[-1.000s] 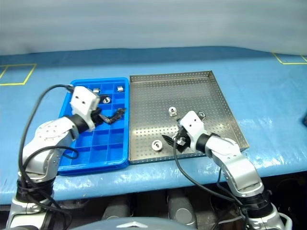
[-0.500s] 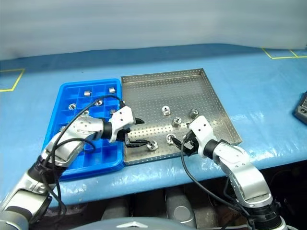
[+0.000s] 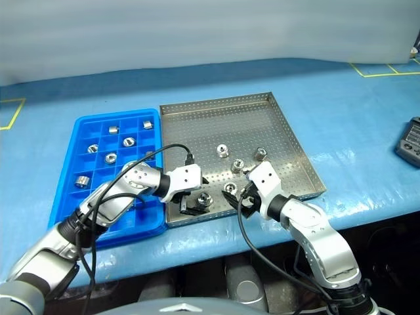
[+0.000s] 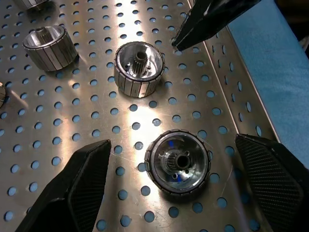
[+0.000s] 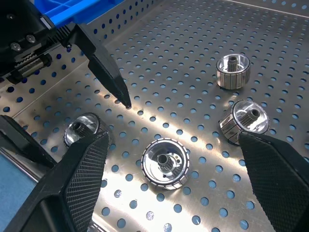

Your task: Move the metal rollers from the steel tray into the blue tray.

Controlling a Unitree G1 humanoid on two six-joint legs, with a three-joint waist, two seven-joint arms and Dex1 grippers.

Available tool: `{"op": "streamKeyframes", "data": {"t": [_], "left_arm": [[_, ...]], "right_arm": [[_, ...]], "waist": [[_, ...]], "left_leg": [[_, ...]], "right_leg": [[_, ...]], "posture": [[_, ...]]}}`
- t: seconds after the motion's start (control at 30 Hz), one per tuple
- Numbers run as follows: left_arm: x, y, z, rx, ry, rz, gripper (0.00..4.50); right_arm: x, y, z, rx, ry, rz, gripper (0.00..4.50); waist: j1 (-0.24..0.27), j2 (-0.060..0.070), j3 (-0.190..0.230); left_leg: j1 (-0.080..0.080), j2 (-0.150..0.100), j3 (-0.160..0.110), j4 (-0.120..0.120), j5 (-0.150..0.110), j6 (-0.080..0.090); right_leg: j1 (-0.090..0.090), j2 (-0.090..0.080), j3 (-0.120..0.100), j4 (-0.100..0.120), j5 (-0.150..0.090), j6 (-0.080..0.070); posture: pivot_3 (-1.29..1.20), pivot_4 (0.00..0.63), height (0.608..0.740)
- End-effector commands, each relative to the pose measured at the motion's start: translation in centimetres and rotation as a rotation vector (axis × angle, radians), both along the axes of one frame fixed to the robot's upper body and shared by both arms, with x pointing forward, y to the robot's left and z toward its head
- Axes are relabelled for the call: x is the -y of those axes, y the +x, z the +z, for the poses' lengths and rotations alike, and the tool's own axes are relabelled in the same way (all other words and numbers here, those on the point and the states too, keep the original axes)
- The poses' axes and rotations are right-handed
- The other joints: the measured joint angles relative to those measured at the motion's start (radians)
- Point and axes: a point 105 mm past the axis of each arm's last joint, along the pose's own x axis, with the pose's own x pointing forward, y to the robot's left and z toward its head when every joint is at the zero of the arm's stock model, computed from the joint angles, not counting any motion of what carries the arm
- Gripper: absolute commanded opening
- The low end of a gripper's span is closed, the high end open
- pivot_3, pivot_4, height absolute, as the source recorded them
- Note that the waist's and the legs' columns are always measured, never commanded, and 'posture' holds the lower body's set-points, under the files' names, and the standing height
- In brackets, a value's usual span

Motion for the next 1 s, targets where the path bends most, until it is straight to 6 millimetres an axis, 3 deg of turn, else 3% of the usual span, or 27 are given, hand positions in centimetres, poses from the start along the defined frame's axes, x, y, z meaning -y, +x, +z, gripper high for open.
{"op": "streamKeyframes", "data": {"t": [0.03, 0.13, 0.3, 0.37, 0.47, 0.63, 0.8, 0.9, 1.0], "left_arm": [[0.5, 0.2, 0.4, 0.039, 0.016, -0.026, 4.47], [0.7, 0.2, 0.0, 0.052, 0.031, -0.036, 3.95], [1.0, -0.3, -0.1, 0.042, 0.026, -0.051, 2.22], [1.0, -0.3, -0.2, 0.042, 0.023, -0.049, 1.73], [1.1, -0.1, 0.6, 0.053, -0.025, -0.017, 1.73], [0.3, 2.0, 4.2, 0.140, -0.250, 0.209, 1.73], [-3.3, 3.7, 8.7, 0.300, -0.490, 0.565, 1.73], [-6.2, 3.1, 10.3, 0.393, -0.560, 0.741, 1.73], [-8.8, 1.7, 10.4, 0.439, -0.568, 0.884, 1.73]], "right_arm": [[-0.4, -0.1, 1.3, 0.055, 0.013, 0.016, 4.50], [-0.3, 0.0, 1.3, 0.060, 0.014, 0.012, 4.50], [-0.4, 0.1, 1.5, 0.066, 0.022, 0.012, 4.50], [-0.5, 0.2, 1.5, 0.069, 0.024, 0.012, 4.50], [-0.6, 0.2, 1.6, 0.072, 0.029, 0.016, 4.50], [-1.3, 0.3, 2.1, 0.088, 0.045, 0.046, 4.50], [-3.6, 0.5, 3.3, 0.115, 0.088, 0.134, 4.50], [-5.7, 0.5, 3.9, 0.121, 0.112, 0.225, 4.50], [-7.8, 0.1, 4.2, 0.120, 0.129, 0.335, 4.50]], "waist": [[-0.001, 0.000, 0.000], [0.000, 0.000, 0.000], [-0.001, 0.000, 0.000], [0.000, 0.000, 0.000], [0.000, 0.000, 0.000], [0.000, 0.000, 0.000], [0.001, 0.000, 0.000], [0.003, 0.001, 0.000], [0.018, 0.000, 0.000]], "left_leg": [[0.000, 0.000, 0.000, 0.000, 0.000, 0.000], [0.000, 0.000, 0.000, 0.000, 0.000, 0.000], [0.000, 0.000, 0.000, 0.000, 0.000, 0.000], [0.000, 0.000, 0.000, 0.000, 0.000, 0.000], [0.000, 0.000, 0.000, 0.000, 0.000, 0.000], [0.000, 0.000, 0.000, 0.000, 0.000, 0.000], [0.000, 0.000, -0.001, 0.000, 0.000, 0.000], [0.000, 0.000, -0.001, 0.000, 0.000, 0.000], [0.000, 0.000, -0.002, 0.000, 0.000, 0.000]], "right_leg": [[0.000, 0.000, 0.000, 0.000, 0.000, 0.000], [0.000, 0.000, 0.000, 0.000, 0.000, 0.000], [0.000, 0.000, 0.000, 0.000, 0.000, 0.000], [0.000, 0.000, 0.000, 0.000, 0.000, 0.000], [0.000, 0.000, 0.000, 0.000, 0.000, 0.001], [0.000, 0.000, 0.000, 0.000, 0.001, 0.002], [0.000, 0.000, 0.000, 0.001, 0.002, 0.003], [0.000, 0.000, 0.000, 0.001, 0.002, 0.003], [0.000, 0.000, -0.001, 0.001, 0.002, 0.003]], "posture": [[-0.20, 0.150, 0.740], [-0.20, 0.150, 0.740], [-0.20, 0.150, 0.740], [-0.20, 0.150, 0.740], [-0.19, 0.150, 0.740], [-0.19, 0.150, 0.740], [-0.15, 0.150, 0.740], [-0.11, 0.150, 0.740], [-0.05, 0.150, 0.740]]}}
